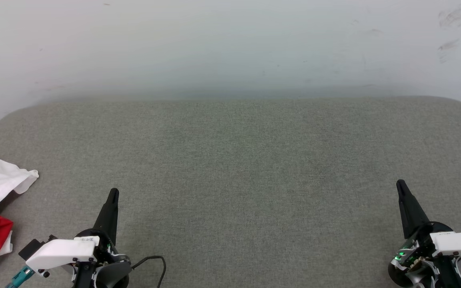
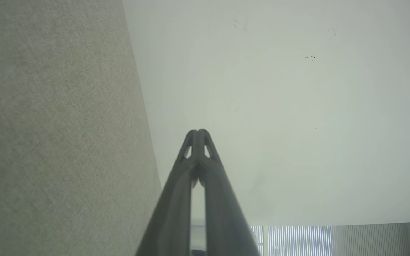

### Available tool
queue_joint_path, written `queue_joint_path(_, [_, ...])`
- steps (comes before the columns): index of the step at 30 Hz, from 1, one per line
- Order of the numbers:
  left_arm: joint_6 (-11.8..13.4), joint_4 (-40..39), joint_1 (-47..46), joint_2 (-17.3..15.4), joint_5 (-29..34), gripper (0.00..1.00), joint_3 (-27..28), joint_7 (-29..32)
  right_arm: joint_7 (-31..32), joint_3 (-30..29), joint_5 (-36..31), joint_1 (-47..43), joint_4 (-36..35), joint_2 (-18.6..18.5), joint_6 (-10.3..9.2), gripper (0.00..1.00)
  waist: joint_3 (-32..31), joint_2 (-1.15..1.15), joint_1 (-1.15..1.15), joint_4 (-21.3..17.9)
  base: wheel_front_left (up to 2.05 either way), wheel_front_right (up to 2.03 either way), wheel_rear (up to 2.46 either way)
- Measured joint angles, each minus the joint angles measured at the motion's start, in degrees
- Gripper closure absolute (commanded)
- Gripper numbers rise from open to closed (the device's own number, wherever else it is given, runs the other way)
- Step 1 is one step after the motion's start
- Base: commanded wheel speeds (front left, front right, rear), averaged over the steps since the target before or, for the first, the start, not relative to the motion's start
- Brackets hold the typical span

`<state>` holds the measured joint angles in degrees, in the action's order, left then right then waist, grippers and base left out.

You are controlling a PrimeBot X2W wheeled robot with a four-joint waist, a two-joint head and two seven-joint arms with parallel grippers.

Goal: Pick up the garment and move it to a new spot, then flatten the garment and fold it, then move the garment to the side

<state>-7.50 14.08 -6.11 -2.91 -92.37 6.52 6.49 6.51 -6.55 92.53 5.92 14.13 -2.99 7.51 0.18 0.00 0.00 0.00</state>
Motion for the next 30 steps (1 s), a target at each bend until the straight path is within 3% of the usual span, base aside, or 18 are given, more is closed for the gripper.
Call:
queue_joint_path(25, [0.0, 0.0, 0.0, 0.0, 0.0, 1.0, 0.01, 0.01, 0.0, 0.03, 0.0, 0.0, 0.0, 0.01, 0.0, 1.0, 0.0, 0.0, 0.0, 0.0, 0.0, 0.0, 0.0])
queue_joint_path(26, [0.01, 0.35, 0.12, 0.02, 0.0, 0.0, -0.09, -0.03, 0.0, 0.04, 0.01, -0.21, 0.31, 0.01, 0.0, 0.0, 0.0, 0.0, 0.0, 0.0, 0.0, 0.0, 0.0])
queue_joint_path(30, [0.02, 1.91, 1.8, 0.14, -0.01, 0.0, -0.55, -0.24, -0.21, 0.19, 0.02, -2.02, 1.75, 0.07, -0.02, 0.0, 0.0, 0.0, 0.0, 0.0, 0.0, 0.0, 0.0])
